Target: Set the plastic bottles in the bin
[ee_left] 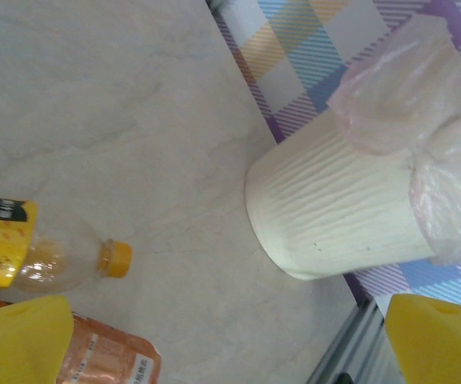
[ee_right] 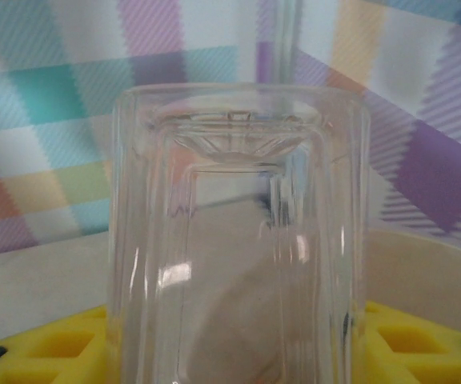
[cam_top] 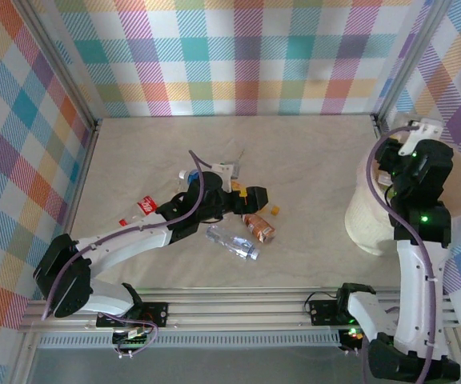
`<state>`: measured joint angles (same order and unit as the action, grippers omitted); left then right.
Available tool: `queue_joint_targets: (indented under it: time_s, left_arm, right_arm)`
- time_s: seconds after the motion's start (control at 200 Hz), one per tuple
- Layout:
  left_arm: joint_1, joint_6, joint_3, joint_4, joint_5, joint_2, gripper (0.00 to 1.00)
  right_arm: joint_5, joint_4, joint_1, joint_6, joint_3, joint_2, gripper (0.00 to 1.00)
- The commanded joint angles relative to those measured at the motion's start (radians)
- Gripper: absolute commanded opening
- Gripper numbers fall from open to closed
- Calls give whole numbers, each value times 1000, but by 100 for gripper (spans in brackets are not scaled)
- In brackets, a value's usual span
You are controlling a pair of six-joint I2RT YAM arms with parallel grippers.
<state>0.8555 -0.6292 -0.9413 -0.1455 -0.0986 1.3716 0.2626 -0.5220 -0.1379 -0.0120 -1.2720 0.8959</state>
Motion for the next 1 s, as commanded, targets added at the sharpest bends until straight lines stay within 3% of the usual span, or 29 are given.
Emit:
queue_joint_targets:
  time_s: [0.0,0.1,0.295,0.635,0.895,0.995]
  left_arm:
    - [8,-16,-25,63,135,-48,100]
    - [9,-37,-12,140,253,-85,100]
    - [8,-83,-1,303,514,-143,100]
    - [7,-167,47,407,608,-182,100]
    - [-3,-160,50,445,677,-211,100]
    - [-14,-157,44,461,700,-226,100]
  right_arm:
    - [64,-26,-61,-6,-21,16,47]
    - [189,45,-118,76,17,53,47]
    - [208,18,-179,72,7,92,48]
    - [276,-14,-206,48,65,122,54]
    - [243,-53,-209,-6,63,137,85]
    - [196,-76,-210,-20,57,133,92]
